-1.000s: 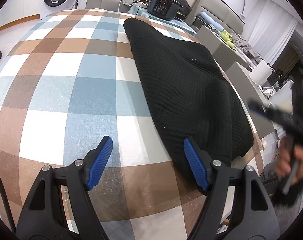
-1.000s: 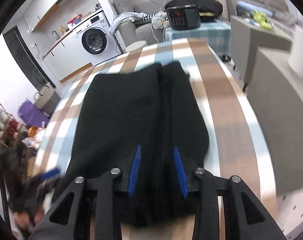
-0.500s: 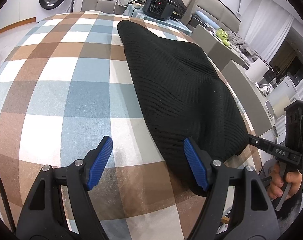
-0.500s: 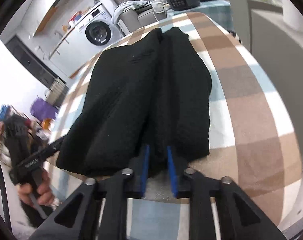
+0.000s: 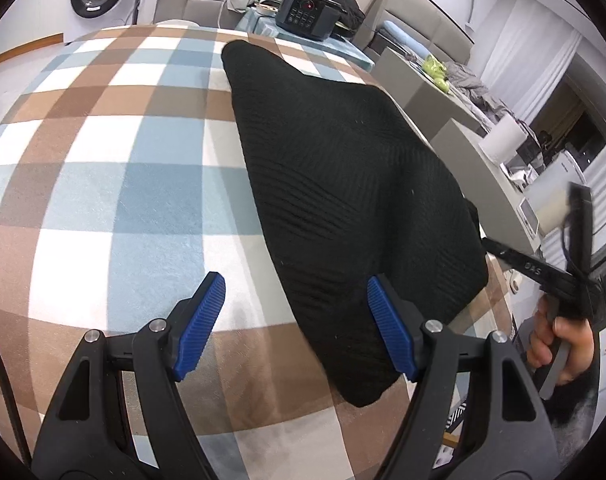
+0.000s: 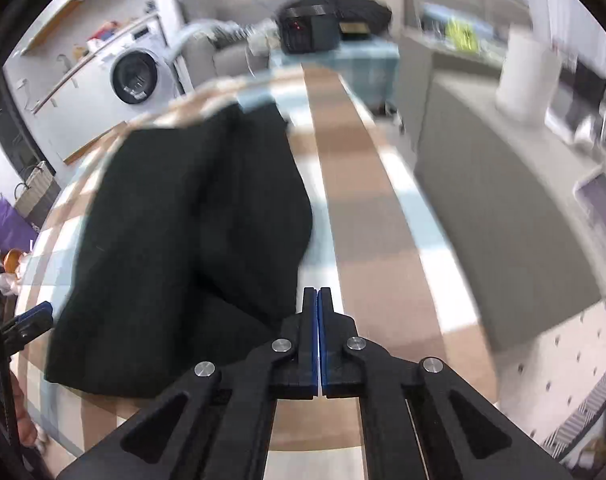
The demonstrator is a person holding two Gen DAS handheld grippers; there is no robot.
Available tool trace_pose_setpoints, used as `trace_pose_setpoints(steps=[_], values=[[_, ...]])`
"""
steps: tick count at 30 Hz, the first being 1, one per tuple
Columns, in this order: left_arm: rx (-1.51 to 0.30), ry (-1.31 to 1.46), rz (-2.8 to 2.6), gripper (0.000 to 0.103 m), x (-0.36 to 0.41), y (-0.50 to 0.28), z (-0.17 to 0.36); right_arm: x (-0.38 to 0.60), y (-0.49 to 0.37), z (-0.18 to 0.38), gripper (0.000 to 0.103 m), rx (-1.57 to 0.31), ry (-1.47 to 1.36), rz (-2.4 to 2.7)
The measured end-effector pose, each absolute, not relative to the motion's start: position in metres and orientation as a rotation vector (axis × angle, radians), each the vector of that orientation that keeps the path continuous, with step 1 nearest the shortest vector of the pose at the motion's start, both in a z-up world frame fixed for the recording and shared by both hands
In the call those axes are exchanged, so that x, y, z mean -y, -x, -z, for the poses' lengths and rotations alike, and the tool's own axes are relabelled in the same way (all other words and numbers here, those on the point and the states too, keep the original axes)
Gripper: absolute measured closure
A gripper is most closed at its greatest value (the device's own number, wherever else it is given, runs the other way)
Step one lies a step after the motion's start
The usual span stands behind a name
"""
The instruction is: Fold small clothes
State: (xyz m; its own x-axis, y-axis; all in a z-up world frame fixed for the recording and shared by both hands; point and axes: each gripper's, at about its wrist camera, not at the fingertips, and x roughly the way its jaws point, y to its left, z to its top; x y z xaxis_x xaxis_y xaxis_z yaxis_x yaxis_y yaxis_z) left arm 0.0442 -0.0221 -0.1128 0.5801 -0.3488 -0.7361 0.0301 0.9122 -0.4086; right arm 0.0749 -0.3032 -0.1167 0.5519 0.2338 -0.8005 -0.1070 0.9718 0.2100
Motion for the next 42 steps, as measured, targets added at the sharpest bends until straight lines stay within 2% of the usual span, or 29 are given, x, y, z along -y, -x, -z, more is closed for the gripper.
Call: trace_pose_setpoints(steps=[3, 5, 8, 12, 13, 15, 17, 20, 25, 27, 29, 31, 37, 39, 40, 41, 42], values=[[-0.938, 0.368, 0.229, 0.032, 0.024, -0.043, 0.116, 0.313, -0.069, 0.117, 0.097, -0.955, -0.209, -0.212], [-0.941, 0.377, 0.23, 0.032, 0.024, -0.044, 0.117, 0.318, -0.061, 0.108, 0.081, -0.916, -0.269, -0.279], [-0.942, 0.373, 0.231, 0.032, 0.025, -0.047, 0.118, 0.317, -0.054, 0.097, 0.074, -0.87, -0.291, -0.331], [-0.949, 0.346, 0.239, 0.032, 0.03, -0.048, 0.12, 0.299, -0.062, 0.109, 0.064, -0.915, -0.268, -0.395], [-0.957, 0.336, 0.243, 0.032, 0.033, -0.048, 0.121, 0.294, -0.067, 0.114, 0.064, -0.929, -0.257, -0.389], [-0.977, 0.311, 0.244, 0.032, 0.036, -0.047, 0.125, 0.288, -0.073, 0.121, 0.069, -0.945, -0.242, -0.353], [-0.992, 0.287, 0.238, 0.031, 0.039, -0.045, 0.129, 0.287, -0.071, 0.116, 0.095, -0.929, -0.219, -0.329], [-0.994, 0.285, 0.237, 0.031, 0.038, -0.044, 0.131, 0.294, -0.059, 0.105, 0.1, -0.913, -0.239, -0.336], [-0.995, 0.294, 0.247, 0.031, 0.034, -0.046, 0.131, 0.299, -0.053, 0.116, 0.099, -0.985, -0.205, -0.312], [-0.986, 0.317, 0.237, 0.031, 0.03, -0.049, 0.13, 0.302, -0.052, 0.111, 0.092, -0.948, -0.242, -0.327], [-0.971, 0.369, 0.245, 0.031, 0.025, -0.057, 0.13, 0.307, -0.055, 0.107, 0.076, -0.911, -0.292, -0.347], [-0.967, 0.397, 0.241, 0.031, 0.024, -0.067, 0.13, 0.309, -0.063, 0.106, 0.071, -0.89, -0.331, -0.363], [-0.953, 0.412, 0.202, 0.032, 0.031, -0.105, 0.134, 0.294, -0.093, 0.119, 0.071, -0.921, -0.341, -0.385], [-0.955, 0.422, 0.202, 0.046, 0.034, -0.115, 0.134, 0.286, -0.097, 0.124, 0.071, -0.939, -0.318, -0.392], [-0.958, 0.435, 0.199, 0.056, 0.035, -0.12, 0.135, 0.283, -0.098, 0.126, 0.071, -0.951, -0.306, -0.39], [-0.949, 0.441, 0.191, 0.073, 0.035, -0.122, 0.136, 0.281, -0.098, 0.126, 0.071, -0.95, -0.298, -0.388], [-0.945, 0.451, 0.195, 0.078, 0.035, -0.124, 0.138, 0.28, -0.099, 0.127, 0.071, -0.949, -0.296, -0.388]])
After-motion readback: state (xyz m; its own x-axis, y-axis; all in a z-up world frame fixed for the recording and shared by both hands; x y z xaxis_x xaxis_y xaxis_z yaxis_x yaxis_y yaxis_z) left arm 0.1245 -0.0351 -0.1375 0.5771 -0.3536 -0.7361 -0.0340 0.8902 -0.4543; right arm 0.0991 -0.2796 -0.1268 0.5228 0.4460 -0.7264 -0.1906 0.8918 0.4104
